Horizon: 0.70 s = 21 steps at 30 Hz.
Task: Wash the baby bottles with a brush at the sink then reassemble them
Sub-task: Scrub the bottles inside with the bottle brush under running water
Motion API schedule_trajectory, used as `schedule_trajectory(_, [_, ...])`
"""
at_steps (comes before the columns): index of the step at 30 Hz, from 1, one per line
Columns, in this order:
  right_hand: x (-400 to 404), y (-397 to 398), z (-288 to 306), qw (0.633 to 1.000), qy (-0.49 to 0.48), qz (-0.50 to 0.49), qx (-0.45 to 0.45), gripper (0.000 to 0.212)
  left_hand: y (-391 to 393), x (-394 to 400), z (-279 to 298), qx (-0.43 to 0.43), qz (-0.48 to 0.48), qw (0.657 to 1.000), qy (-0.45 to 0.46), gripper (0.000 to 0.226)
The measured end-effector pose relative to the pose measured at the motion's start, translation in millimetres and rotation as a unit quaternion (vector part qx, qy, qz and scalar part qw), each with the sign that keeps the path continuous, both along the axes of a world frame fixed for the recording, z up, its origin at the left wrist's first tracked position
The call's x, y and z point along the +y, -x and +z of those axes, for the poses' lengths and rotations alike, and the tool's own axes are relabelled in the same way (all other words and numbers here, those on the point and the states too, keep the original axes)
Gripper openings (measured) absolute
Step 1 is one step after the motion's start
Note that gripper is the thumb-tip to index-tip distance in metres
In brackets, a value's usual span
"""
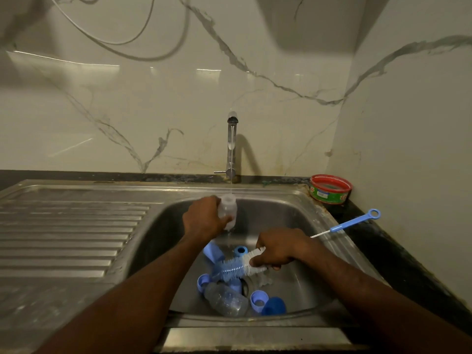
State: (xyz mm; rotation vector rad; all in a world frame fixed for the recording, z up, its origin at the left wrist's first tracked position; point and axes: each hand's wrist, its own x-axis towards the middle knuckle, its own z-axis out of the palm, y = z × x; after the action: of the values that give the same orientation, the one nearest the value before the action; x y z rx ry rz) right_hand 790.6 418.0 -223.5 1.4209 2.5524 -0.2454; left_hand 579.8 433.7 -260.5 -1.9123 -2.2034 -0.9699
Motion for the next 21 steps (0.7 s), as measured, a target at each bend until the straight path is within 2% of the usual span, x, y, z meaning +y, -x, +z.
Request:
schedule_trajectory(2, [1.3, -0.9, -0.3, 1.000, 0.002, 0.002, 0.006, 0.039, -1.0, 0.1, 5.3, -0.020, 0.001, 0.999, -0.029, 0.049])
schedule_trajectory(5, [2.2, -0.7, -2.2, 1.000, 0.008, 0.003, 0.009, 0.039, -1.2, -2.2, -3.4, 0.020, 0.000, 0.997, 0.077, 0.043])
schedule_trajectory(6, [2.0, -0.4, -2.3, 1.000, 0.009, 0.005, 0.009, 0.039, -1.6, -2.7, -3.5, 0.023, 0.000, 0.997, 0.071, 0.041])
schedule_trajectory(9, [2.4, 0.0, -0.9, 1.000, 0.016, 0.006, 0.021, 0.037, -2.3, 1.0, 4.5, -0.024, 0.008, 0.999, -0.038, 0.047])
schedule_trajectory(10, [2.6, -0.2, -1.2, 1.000, 0.015, 0.005, 0.019, 0.038, -3.0, 0.0, 6.0, -0.012, 0.004, 0.999, -0.033, 0.048])
schedule_trajectory(13, [2.1, 0.2, -2.3, 1.000, 0.012, 0.001, 0.009, 0.038, -3.0, -1.1, -5.1, 0.014, -0.009, 0.998, 0.063, 0.043])
schedule_trajectory(14, [1.9, 0.2, -2.4, 1.000, 0.015, 0.001, 0.008, 0.038, -4.2, -2.1, -4.1, 0.018, -0.009, 0.998, 0.051, 0.043])
schedule_trajectory(17, [1.6, 0.2, -0.4, 1.000, 0.015, 0.002, 0.008, 0.038, -3.6, 1.1, 4.7, -0.039, -0.011, 0.998, -0.057, 0.051])
schedule_trajectory(21, [0.2, 0.0, 0.5, 1.000, 0.015, 0.006, 0.001, 0.038, 1.8, -1.4, -8.1, 0.035, -0.025, 0.993, 0.106, 0.045])
